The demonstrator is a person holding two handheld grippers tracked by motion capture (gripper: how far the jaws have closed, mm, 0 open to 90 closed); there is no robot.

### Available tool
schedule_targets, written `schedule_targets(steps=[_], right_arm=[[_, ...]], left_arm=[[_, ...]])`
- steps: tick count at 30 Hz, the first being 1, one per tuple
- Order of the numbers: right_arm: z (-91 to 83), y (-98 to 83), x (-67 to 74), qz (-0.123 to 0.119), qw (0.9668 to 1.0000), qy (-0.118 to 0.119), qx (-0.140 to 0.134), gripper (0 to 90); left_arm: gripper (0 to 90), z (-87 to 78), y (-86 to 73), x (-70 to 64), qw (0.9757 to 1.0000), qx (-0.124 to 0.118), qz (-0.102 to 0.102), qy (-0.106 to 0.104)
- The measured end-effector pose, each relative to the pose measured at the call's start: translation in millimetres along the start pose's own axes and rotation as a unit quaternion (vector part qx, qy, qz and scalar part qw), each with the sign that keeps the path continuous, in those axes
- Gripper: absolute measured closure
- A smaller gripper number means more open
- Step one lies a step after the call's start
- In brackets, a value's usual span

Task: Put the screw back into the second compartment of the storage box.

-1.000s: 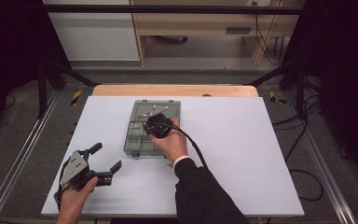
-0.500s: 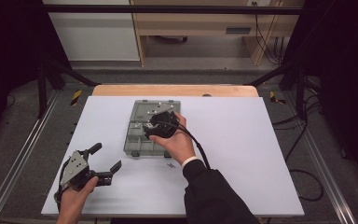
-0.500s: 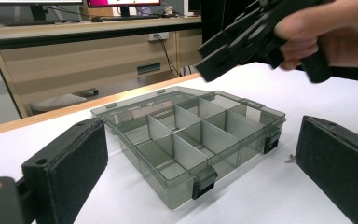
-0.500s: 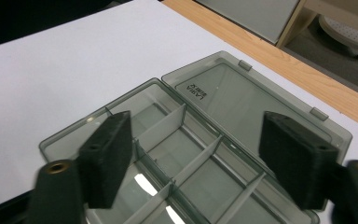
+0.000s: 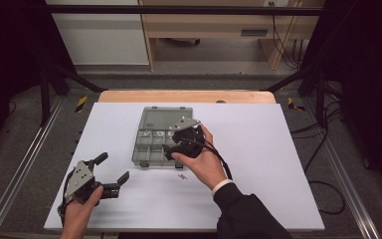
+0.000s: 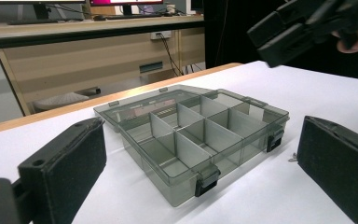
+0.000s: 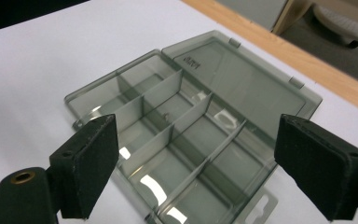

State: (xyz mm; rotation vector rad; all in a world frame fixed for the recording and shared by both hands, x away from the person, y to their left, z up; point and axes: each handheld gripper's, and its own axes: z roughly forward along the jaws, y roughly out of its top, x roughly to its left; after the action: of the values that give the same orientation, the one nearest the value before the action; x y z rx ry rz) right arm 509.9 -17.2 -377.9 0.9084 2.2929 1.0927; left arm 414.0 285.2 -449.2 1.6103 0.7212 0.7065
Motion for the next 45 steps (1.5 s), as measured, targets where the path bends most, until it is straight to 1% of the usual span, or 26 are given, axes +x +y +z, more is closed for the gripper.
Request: schedule_targets(steps=[1, 2, 8, 10, 11, 13, 14, 15, 16, 17, 18, 20, 21, 22, 23, 25, 29, 32, 38, 39, 41, 43, 44, 45], right_arm=[[0.0, 0.0, 0.0, 0.000, 1.0000, 0.000, 0.000, 13.7], [-5.1, -4.1, 1.2, 0.000, 1.0000, 0.001, 0.007, 12.9], [-15.4, -13.6, 5.1, -0.002, 1.0000, 0.008, 0.005, 10.0], [-20.4, -19.8, 7.3, -0.002, 0.9999, 0.014, 0.008, 8.6], [-20.4, -19.8, 7.3, -0.002, 0.9999, 0.014, 0.008, 8.6], [-23.4, -24.8, 8.7, -0.002, 0.9998, 0.016, 0.010, 8.1], [-25.6, -30.8, 10.2, -0.005, 0.9997, 0.019, 0.016, 7.8], [-25.6, -30.8, 10.2, -0.005, 0.9997, 0.019, 0.016, 7.8], [-26.7, -37.2, 10.6, -0.007, 0.9995, 0.021, 0.021, 7.8], [-26.7, -37.2, 10.6, -0.007, 0.9995, 0.021, 0.021, 7.8], [-27.3, -44.0, 10.8, -0.008, 0.9992, 0.029, 0.027, 8.1], [-27.5, -49.2, 11.0, -0.009, 0.9988, 0.036, 0.032, 8.2], [-27.5, -49.2, 11.0, -0.009, 0.9988, 0.036, 0.032, 8.2], [-28.4, -54.3, 11.1, -0.008, 0.9986, 0.039, 0.035, 8.1], [-28.4, -54.3, 11.1, -0.008, 0.9986, 0.039, 0.035, 8.1], [-30.4, -60.4, 11.0, -0.009, 0.9983, 0.045, 0.037, 7.6], [-32.0, -64.9, 11.1, -0.005, 0.9982, 0.046, 0.039, 7.1], [-34.2, -69.1, 12.2, -0.005, 0.9975, 0.053, 0.047, 7.0], [-36.2, -73.8, 16.6, -0.015, 0.9967, 0.060, 0.054, 8.4], [-36.9, -75.4, 19.2, -0.018, 0.9959, 0.067, 0.058, 8.7], [-36.8, -76.1, 20.6, -0.021, 0.9956, 0.069, 0.059, 8.8], [-35.8, -77.9, 25.2, -0.023, 0.9947, 0.072, 0.070, 8.9], [-34.7, -79.2, 27.0, -0.028, 0.9939, 0.075, 0.075, 10.0], [-34.7, -79.2, 27.0, -0.028, 0.9939, 0.075, 0.075, 10.0]], left_arm=[[1.1, 0.0, 0.0, 0.0, 1.0000, 0.000, 0.000, 0.000], [1.1, 0.2, -0.2, 0.0, 1.0000, 0.001, 0.000, 0.000], [1.1, 0.8, -0.3, -0.2, 1.0000, 0.001, 0.000, 0.000], [1.2, 0.4, -0.3, -0.5, 1.0000, 0.002, 0.000, 0.005], [1.2, 0.4, -0.3, -0.5, 1.0000, 0.002, 0.000, 0.005], [1.2, -0.2, -0.2, -0.2, 1.0000, 0.001, 0.000, 0.005], [1.2, -0.3, -0.3, -0.2, 1.0000, 0.001, 0.000, 0.005], [1.2, -0.3, -0.3, -0.2, 1.0000, 0.001, 0.000, 0.005], [1.2, -0.2, -0.3, -0.4, 1.0000, 0.001, 0.000, 0.005], [1.2, -0.2, -0.3, -0.4, 1.0000, 0.001, 0.000, 0.005], [1.2, -0.1, -0.3, -0.5, 1.0000, 0.001, 0.000, 0.004], [1.2, -0.1, -0.6, -0.2, 1.0000, 0.002, 0.000, 0.005], [1.2, -0.1, -0.6, -0.2, 1.0000, 0.002, 0.000, 0.005], [1.2, -0.1, -0.7, -0.1, 1.0000, 0.002, 0.001, 0.005], [1.2, -0.1, -0.7, -0.1, 1.0000, 0.002, 0.001, 0.005], [1.2, -0.3, -0.6, -0.4, 1.0000, 0.001, 0.002, 0.004], [1.2, -0.4, -0.6, -0.6, 1.0000, 0.001, 0.001, 0.004], [1.2, -0.8, -0.6, -0.4, 1.0000, 0.002, 0.001, 0.004], [1.1, -0.4, -0.7, -0.7, 1.0000, 0.001, 0.001, 0.004], [1.1, -0.3, -0.8, -0.7, 1.0000, 0.001, 0.001, 0.004], [1.2, -0.2, -0.8, -0.8, 1.0000, 0.002, 0.001, 0.003], [1.1, -0.4, -0.7, -1.1, 1.0000, 0.001, 0.001, 0.003], [1.1, -0.8, -0.4, -1.1, 1.0000, 0.000, 0.002, 0.003], [1.1, -0.8, -0.4, -1.1, 1.0000, 0.000, 0.002, 0.003]])
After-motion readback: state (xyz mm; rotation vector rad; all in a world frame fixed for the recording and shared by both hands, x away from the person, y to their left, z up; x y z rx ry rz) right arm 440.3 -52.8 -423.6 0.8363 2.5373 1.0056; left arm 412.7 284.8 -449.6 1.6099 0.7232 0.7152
